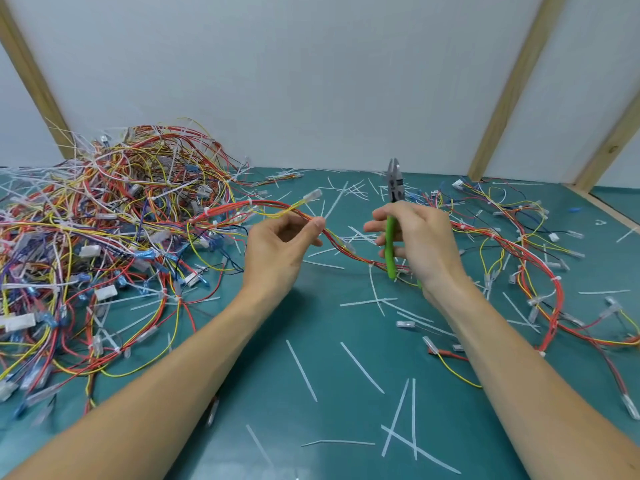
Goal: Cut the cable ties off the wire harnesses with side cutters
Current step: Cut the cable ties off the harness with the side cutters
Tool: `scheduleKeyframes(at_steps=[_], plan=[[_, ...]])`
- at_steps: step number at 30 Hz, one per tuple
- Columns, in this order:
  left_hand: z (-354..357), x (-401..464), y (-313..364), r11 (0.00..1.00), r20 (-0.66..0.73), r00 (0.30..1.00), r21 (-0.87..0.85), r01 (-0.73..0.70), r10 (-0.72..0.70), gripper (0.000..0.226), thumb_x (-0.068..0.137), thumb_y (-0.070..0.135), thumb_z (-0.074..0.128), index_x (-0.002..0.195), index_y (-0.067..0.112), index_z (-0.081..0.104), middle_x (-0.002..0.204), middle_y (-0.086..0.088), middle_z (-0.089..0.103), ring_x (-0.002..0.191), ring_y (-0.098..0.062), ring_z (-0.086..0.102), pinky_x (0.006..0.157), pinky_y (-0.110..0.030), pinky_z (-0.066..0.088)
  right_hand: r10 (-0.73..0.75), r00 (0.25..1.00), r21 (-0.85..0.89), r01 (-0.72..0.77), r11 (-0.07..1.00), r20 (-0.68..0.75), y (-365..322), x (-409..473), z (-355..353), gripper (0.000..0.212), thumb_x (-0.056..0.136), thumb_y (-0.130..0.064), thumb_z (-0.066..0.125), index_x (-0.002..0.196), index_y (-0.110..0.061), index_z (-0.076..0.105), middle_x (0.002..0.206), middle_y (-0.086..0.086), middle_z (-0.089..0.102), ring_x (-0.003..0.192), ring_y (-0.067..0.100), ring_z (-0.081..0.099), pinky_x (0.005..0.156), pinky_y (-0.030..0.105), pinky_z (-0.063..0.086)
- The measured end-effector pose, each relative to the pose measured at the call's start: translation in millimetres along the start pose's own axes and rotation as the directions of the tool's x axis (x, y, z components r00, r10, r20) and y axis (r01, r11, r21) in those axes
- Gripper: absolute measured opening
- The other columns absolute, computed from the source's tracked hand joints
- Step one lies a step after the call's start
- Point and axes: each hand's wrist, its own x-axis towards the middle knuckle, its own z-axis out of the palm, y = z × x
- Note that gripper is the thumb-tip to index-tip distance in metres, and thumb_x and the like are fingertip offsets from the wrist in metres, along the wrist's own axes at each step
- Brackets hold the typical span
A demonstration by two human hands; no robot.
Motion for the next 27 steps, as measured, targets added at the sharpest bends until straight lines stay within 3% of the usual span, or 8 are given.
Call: scheduleKeyframes(at_steps=[4, 7, 10, 13, 17, 21, 23, 27], plan=[[0, -1, 0, 0.999, -0.009, 0.999, 0.009, 0.052, -0.052, 0.019, 0.094, 0.028, 0.069, 0.084, 0.012, 0.068, 0.070, 0.005, 0.074, 0.074, -0.013, 0.076, 0.052, -0.020, 0.051, -0.010, 0.999, -0.062, 0.013, 0.998, 0.039, -1, -2, -4, 0.054, 0.081, -0.046, 0.036, 0.083, -0.008, 0.074, 0.081, 0.007, 0.078, 0.073, 0.024, 0.067, 0.077, 0.048, 0.059], [-1, -2, 0, 0.996, 0.000, 0.996, -0.035, 0.086, -0.086, 0.020, 0.096, 0.027, 0.067, 0.088, 0.009, 0.067, 0.068, 0.004, 0.072, 0.073, -0.017, 0.076, 0.049, -0.023, 0.052, -0.020, 0.996, -0.195, 0.037, 0.980, 0.088, -1, -4, -1, 0.046, 0.084, -0.044, 0.040, 0.086, -0.014, 0.076, 0.082, 0.000, 0.078, 0.078, 0.022, 0.069, 0.083, 0.047, 0.058], [-1, 0, -1, 0.990, -0.024, 0.992, -0.077, 0.119, -0.121, 0.020, 0.097, 0.024, 0.067, 0.088, 0.007, 0.064, 0.071, -0.002, 0.075, 0.074, -0.019, 0.077, 0.049, -0.025, 0.055, -0.064, 0.983, -0.263, 0.109, 0.959, 0.175, -1, -10, 8, 0.034, 0.102, -0.039, 0.047, 0.096, -0.020, 0.075, 0.089, -0.004, 0.077, 0.076, 0.010, 0.066, 0.080, 0.038, 0.056], [-1, 1, -3, 0.972, -0.037, 0.980, -0.137, 0.189, -0.196, 0.019, 0.099, 0.020, 0.062, 0.088, 0.006, 0.057, 0.069, -0.002, 0.075, 0.070, -0.018, 0.076, 0.048, -0.025, 0.055, -0.087, 0.963, -0.220, 0.145, 0.965, 0.256, -2, -16, 17, 0.036, 0.110, -0.032, 0.041, 0.107, -0.014, 0.072, 0.094, 0.000, 0.075, 0.080, 0.015, 0.065, 0.086, 0.044, 0.056], [-1, 1, -5, 0.954, 0.011, 0.967, -0.158, 0.255, -0.256, 0.020, 0.100, 0.019, 0.060, 0.093, 0.000, 0.058, 0.070, -0.002, 0.075, 0.067, -0.016, 0.075, 0.050, -0.025, 0.057, 0.015, 0.921, -0.051, 0.005, 0.999, 0.390, -5, -22, 26, 0.042, 0.112, -0.030, 0.033, 0.113, -0.008, 0.068, 0.095, 0.007, 0.072, 0.082, 0.019, 0.065, 0.080, 0.040, 0.061], [3, -2, -4, 0.971, 0.091, 0.982, -0.158, 0.179, -0.166, 0.017, 0.099, 0.019, 0.062, 0.089, 0.007, 0.067, 0.082, -0.004, 0.078, 0.077, -0.019, 0.076, 0.061, -0.029, 0.061, 0.079, 0.934, -0.082, -0.053, 0.995, 0.349, -1, -20, 27, 0.044, 0.112, -0.030, 0.032, 0.119, -0.004, 0.067, 0.098, 0.009, 0.068, 0.088, 0.024, 0.063, 0.089, 0.048, 0.058], [4, -4, -4, 0.987, 0.114, 0.989, -0.121, 0.109, -0.095, 0.016, 0.100, 0.018, 0.060, 0.087, 0.015, 0.069, 0.086, -0.003, 0.078, 0.083, -0.021, 0.076, 0.067, -0.034, 0.062, 0.114, 0.937, -0.072, -0.096, 0.993, 0.330, -1, -18, 23, 0.047, 0.112, -0.032, 0.032, 0.120, -0.002, 0.068, 0.100, 0.011, 0.069, 0.089, 0.026, 0.064, 0.086, 0.043, 0.059], [2, -5, -3, 0.999, 0.116, 0.992, -0.030, 0.043, -0.039, 0.026, 0.105, 0.023, 0.051, 0.092, 0.011, 0.070, 0.087, -0.002, 0.078, 0.082, -0.019, 0.077, 0.059, -0.029, 0.060, 0.160, 0.930, -0.043, -0.154, 0.987, 0.332, 2, -14, 19, 0.049, 0.112, -0.037, 0.034, 0.118, -0.003, 0.070, 0.102, 0.013, 0.074, 0.088, 0.024, 0.067, 0.083, 0.040, 0.062]])
